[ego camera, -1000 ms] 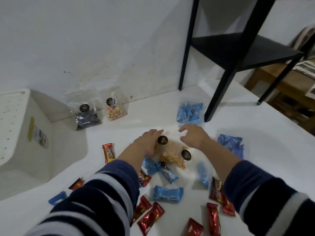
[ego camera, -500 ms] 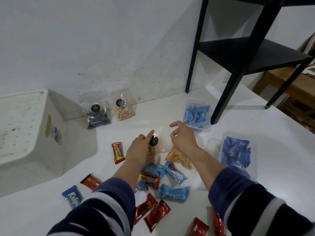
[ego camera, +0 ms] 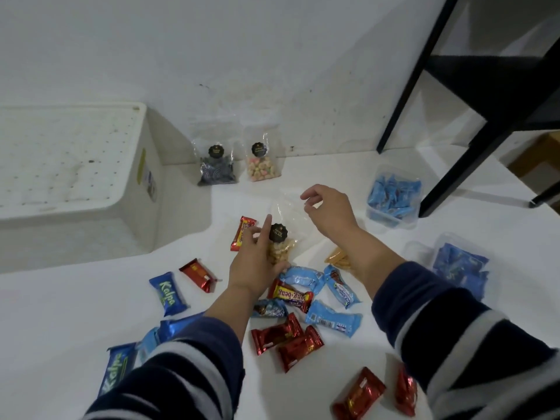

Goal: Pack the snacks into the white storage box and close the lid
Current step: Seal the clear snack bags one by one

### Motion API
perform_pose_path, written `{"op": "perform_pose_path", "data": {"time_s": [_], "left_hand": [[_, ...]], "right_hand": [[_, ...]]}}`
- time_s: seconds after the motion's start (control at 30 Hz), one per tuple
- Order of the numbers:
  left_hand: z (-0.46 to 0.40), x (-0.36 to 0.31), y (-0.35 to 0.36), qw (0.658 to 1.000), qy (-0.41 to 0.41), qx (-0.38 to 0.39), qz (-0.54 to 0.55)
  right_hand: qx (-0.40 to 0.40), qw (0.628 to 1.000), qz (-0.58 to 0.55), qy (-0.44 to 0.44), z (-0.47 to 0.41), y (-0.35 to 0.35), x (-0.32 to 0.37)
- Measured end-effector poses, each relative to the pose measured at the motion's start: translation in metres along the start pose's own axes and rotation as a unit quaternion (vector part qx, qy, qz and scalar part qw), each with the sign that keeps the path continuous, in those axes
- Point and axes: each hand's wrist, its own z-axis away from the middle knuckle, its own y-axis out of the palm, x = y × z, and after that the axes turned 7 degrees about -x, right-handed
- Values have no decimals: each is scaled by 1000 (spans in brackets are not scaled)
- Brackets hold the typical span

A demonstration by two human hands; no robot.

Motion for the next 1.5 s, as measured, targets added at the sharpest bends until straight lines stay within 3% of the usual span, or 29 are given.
{"op": "perform_pose_path", "data": {"time_s": [0.3,0.63,1.5], "left_hand": [[2,4,6,1000,2,7,4],[2,3,6,1000,3,15,8],[7,9,6,999,9,27,41]], "right_hand": [[43,993,21,110,-6,-3,-14],[31,990,127,60,0,-6,-7],[58,992,-11,107,0,14,7]]}}
